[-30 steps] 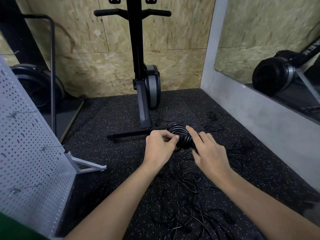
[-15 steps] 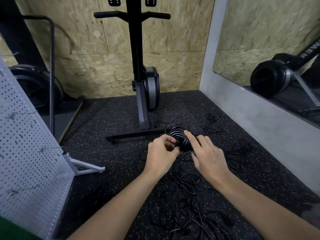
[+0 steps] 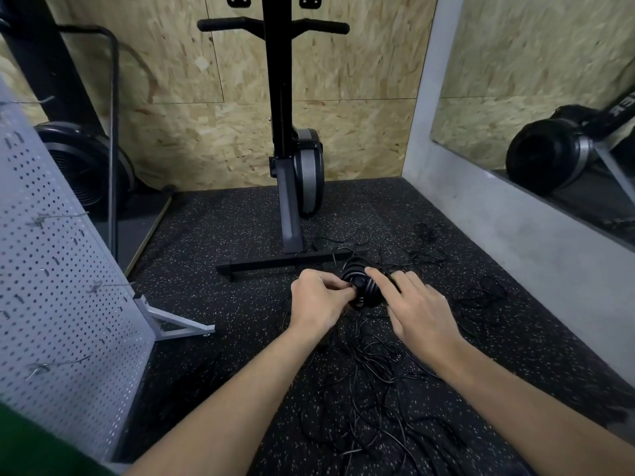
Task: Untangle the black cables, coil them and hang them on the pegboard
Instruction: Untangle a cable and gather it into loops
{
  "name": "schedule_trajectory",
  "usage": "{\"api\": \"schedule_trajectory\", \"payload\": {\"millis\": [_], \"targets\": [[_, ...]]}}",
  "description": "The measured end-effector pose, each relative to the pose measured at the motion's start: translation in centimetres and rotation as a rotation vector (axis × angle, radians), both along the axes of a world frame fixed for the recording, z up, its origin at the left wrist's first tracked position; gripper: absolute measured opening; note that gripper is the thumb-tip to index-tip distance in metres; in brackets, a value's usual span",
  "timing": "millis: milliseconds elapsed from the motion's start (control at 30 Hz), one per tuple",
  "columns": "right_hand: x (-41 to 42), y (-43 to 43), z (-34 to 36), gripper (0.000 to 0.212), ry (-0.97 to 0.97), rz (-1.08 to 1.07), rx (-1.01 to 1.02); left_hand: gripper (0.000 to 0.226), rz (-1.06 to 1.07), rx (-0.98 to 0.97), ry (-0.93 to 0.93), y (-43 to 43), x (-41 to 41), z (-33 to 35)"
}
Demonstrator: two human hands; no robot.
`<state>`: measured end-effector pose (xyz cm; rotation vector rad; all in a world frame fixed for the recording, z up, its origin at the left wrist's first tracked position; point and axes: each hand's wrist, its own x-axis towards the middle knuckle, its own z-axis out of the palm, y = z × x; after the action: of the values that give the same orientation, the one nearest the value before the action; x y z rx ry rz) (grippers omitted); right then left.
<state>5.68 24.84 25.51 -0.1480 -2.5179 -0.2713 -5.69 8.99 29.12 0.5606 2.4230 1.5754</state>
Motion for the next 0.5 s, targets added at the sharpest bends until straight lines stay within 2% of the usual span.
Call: {"api": "schedule_trajectory", "payload": {"millis": [100, 200, 267, 400, 500], "targets": [[0.1, 0.0, 0.3, 0.091, 0.003, -0.004, -0.031, 0.009, 0.005, 0.035, -0.109, 0.2, -0.2, -0.2], [0.0, -0.3, 0.3, 0.09, 0.028, -0.003, -0.038, 0.007, 0.035, 0.081, -0.117, 0.4, -0.2, -0.7], [0.0, -0.7, 0.0, 0.088, 0.027, 0.02, -0.014, 0.004, 0.047, 0.079, -0.048, 0.2, -0.1, -0.8], [-0.2, -1.2, -0.7, 0.087, -0.001, 0.082, 0.03, 0.008, -0.008, 0.007, 0.214, -0.3, 0.1, -1.0], [-0.3, -1.4, -0.6, 0.086, 0.014, 0.086, 0.025, 0.008, -0.001, 0.004, 0.276, -0.2, 0.1, -1.3]]}}
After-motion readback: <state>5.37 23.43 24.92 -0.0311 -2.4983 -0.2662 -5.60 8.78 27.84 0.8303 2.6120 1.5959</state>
